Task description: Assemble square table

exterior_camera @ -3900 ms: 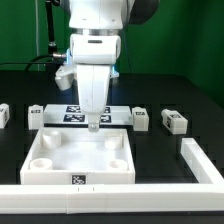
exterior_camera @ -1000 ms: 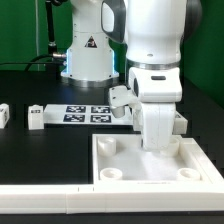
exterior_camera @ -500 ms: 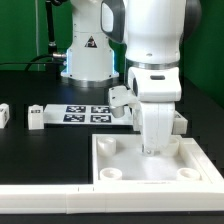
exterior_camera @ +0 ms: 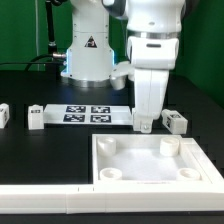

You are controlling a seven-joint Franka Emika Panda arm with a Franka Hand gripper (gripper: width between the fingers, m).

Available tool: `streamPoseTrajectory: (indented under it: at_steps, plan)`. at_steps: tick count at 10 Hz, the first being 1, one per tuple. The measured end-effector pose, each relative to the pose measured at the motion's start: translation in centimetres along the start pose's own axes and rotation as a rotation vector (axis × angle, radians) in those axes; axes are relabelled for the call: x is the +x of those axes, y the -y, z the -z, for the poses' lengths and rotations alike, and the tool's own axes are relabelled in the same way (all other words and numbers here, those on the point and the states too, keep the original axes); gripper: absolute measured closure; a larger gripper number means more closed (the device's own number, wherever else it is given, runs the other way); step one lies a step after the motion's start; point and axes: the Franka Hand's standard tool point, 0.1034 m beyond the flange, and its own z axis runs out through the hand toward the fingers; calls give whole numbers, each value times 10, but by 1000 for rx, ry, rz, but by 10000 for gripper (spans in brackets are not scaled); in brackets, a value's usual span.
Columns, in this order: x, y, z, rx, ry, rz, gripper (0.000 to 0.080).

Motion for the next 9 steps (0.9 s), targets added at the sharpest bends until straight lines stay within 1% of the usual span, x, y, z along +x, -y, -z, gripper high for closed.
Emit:
streamPoseTrajectory:
  at_steps: [1,2,3,4,5,7,8,9]
  plan:
    - [10,12,9,-11,-3,-137,152]
    - [29,23,10,-18,-6,-219,150]
    - [47,28,8,-21,-5,-239,150]
    - [53,29,7,-21,-8,-231,150]
    - [48,27,6,-20,-6,-237,150]
    - [48,27,6,-19,-6,-252,150]
    - [48,27,6,-17,-7,-298,150]
    - [48,29,5,-15,-8,-413,150]
